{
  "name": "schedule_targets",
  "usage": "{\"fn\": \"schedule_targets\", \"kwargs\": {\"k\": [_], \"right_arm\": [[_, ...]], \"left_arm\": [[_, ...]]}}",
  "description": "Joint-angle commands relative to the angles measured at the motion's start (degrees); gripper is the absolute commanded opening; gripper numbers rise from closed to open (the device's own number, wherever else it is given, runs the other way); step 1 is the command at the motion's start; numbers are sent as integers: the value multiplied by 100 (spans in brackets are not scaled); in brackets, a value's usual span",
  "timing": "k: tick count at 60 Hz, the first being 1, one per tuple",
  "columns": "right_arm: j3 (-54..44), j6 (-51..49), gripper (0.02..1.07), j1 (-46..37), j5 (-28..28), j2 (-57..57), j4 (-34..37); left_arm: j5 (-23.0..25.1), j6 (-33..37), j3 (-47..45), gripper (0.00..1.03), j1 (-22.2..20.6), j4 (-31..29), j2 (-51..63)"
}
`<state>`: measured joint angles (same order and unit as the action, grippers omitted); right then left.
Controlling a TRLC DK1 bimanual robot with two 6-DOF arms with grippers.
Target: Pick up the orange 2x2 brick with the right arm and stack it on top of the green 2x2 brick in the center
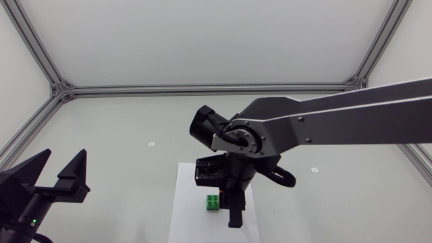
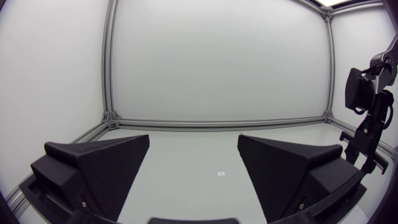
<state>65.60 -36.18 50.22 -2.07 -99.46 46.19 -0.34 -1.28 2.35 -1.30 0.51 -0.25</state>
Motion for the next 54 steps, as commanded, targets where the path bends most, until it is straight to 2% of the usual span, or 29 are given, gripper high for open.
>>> {"fn": "schedule_targets", "kwargs": {"k": [1, 54], "right_arm": [[216, 32, 8, 85, 13, -241, 4], [858, -284, 8, 208, 75, -1067, 153]], "left_arm": [[25, 75, -235, 99, 16, -87, -45], [25, 75, -235, 99, 16, -87, -45]]}}
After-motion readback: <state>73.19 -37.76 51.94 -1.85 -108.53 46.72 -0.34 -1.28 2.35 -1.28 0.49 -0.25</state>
